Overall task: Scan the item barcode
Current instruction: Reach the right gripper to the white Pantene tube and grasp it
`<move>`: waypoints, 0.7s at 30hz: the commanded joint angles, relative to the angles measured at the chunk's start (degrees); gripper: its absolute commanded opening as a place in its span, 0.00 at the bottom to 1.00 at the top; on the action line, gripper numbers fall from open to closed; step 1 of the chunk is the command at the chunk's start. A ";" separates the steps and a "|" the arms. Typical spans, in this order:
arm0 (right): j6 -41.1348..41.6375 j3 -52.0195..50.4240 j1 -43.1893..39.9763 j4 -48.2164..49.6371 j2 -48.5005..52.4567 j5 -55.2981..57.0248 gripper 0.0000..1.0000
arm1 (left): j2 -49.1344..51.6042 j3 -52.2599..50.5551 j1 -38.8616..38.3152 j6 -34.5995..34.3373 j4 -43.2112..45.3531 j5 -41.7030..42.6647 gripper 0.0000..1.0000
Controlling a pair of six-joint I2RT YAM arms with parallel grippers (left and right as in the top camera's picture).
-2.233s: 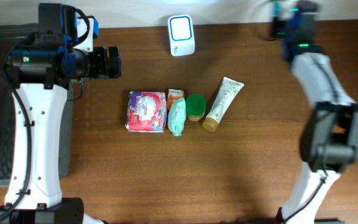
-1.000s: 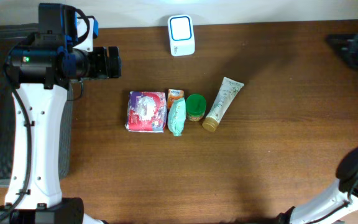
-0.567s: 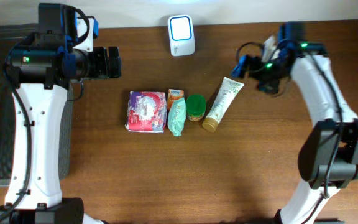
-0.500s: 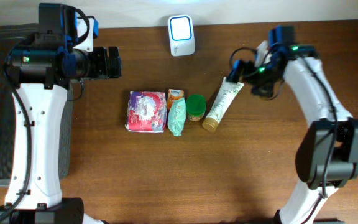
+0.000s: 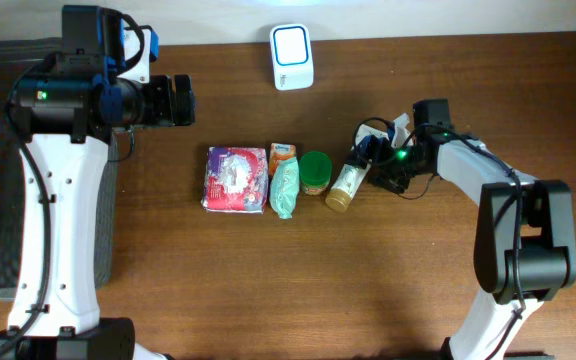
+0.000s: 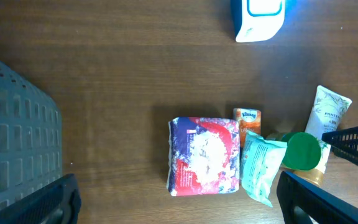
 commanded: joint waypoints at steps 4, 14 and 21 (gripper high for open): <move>4.81 -1.99 3.30 1.70 4.70 9.09 0.52 | -0.55 0.07 0.00 0.48 0.09 0.00 0.99; -1.18 6.40 1.40 -5.97 3.13 8.50 0.04 | -0.55 0.07 0.00 0.50 0.09 0.00 0.99; -4.59 26.10 2.38 -37.11 2.78 35.67 0.04 | -0.55 0.07 0.00 0.50 0.09 0.00 0.99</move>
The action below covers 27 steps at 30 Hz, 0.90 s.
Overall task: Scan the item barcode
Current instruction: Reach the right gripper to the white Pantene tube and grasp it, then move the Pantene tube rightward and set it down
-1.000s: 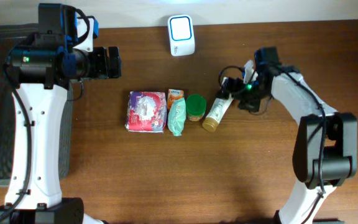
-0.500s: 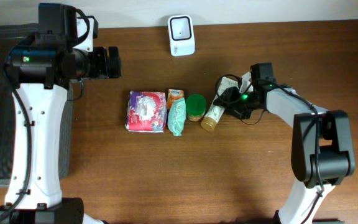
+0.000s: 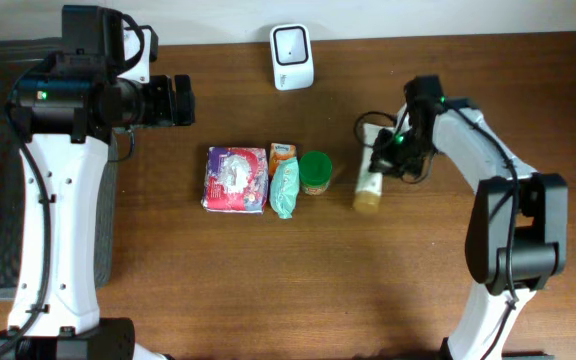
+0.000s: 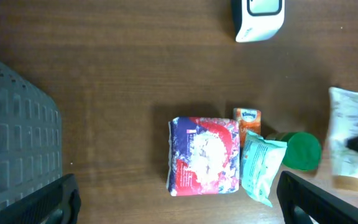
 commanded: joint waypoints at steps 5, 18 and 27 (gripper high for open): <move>4.98 7.37 1.40 -16.31 0.09 34.95 0.04 | -0.55 0.07 0.00 0.52 0.04 0.00 0.99; 7.08 5.11 3.37 -17.57 3.45 37.00 0.85 | -0.55 0.07 0.00 0.50 0.04 0.00 0.99; 0.15 12.55 3.96 -23.47 3.74 34.07 0.88 | -0.55 0.07 0.00 0.52 0.04 0.00 0.99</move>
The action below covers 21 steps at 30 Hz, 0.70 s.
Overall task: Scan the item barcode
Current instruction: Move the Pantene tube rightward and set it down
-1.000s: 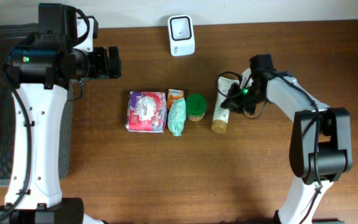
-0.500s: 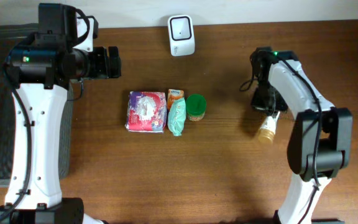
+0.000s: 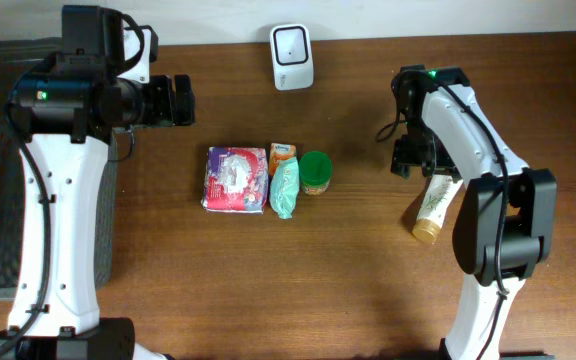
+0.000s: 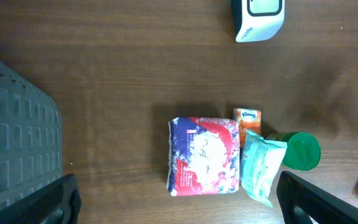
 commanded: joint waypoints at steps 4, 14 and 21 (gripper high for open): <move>-0.24 4.87 -0.76 0.00 -3.61 -2.62 0.99 | -0.55 0.07 0.00 0.52 0.07 -0.02 0.99; -0.26 10.08 -10.03 0.02 -10.51 -9.01 0.99 | -0.96 0.07 0.15 0.50 -0.48 0.98 0.99; -7.37 9.79 -6.45 3.74 -10.05 -36.13 0.99 | -0.94 0.07 0.15 0.52 -5.92 1.49 0.99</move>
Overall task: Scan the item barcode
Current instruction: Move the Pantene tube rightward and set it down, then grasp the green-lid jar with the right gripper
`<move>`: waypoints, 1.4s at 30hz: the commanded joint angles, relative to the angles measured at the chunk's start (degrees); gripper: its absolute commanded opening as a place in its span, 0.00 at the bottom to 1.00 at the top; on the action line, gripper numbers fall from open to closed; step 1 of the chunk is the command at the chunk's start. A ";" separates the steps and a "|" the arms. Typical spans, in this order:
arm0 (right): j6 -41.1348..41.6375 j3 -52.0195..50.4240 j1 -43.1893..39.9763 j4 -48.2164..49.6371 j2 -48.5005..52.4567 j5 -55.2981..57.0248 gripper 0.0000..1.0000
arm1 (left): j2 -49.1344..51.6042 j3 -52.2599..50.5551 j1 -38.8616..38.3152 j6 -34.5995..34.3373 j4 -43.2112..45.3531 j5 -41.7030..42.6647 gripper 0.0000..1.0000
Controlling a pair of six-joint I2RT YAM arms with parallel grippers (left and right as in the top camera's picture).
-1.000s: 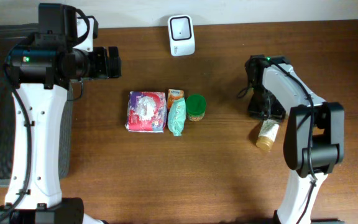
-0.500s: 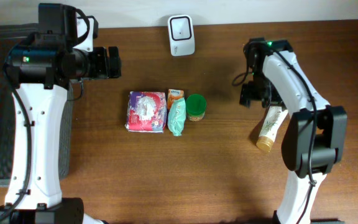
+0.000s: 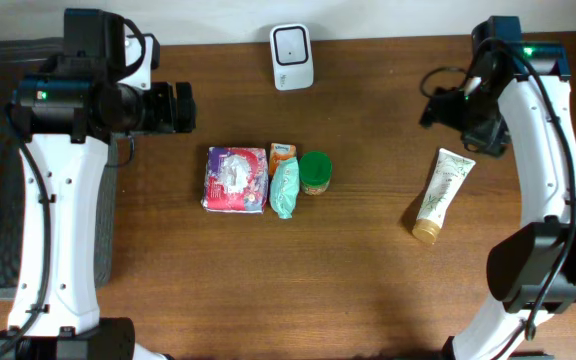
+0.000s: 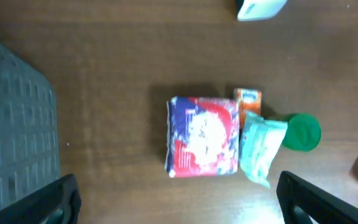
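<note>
The white barcode scanner (image 3: 292,45) stands at the table's back edge; its lower edge (image 4: 261,7) shows in the left wrist view. A cream tube (image 3: 441,193) lies flat on the right of the table, with its edge also showing. My right gripper (image 3: 436,106) hangs above and behind the tube, apart from it and holding nothing. A red-purple pack (image 4: 202,144), an orange tissue pack (image 4: 247,102), a teal pouch (image 4: 258,146) and a green-lidded jar (image 4: 302,132) sit together mid-table. My left gripper (image 4: 179,202) hovers wide open and high over the table's left.
A grey mesh basket (image 4: 11,124) fills the left side, beside the left arm's base (image 3: 58,250). The same basket runs along the table's left edge in the overhead view.
My right gripper has moved up and right, away from the tube, which stays flat on the table. The left wrist view has shifted slightly and blurred, so the left arm has moved a little.
My right gripper was at the tube beside the green jar. Then the tube lay turned near the jar, under the scanner's side. Then it lay lower right with the gripper just above it. Now the gripper is well clear of it.
</note>
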 commanded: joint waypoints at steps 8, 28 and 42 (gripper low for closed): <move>13.68 0.00 16.48 7.63 7.91 -13.20 0.89 | -0.90 0.07 0.15 0.52 2.40 0.79 0.99; 35.60 -0.55 27.67 13.05 18.45 -9.05 0.88 | -0.90 0.07 0.15 0.52 1.57 0.81 0.99; 7.15 4.00 22.27 5.70 17.62 0.15 0.67 | -0.90 0.07 0.15 0.52 1.57 0.81 0.99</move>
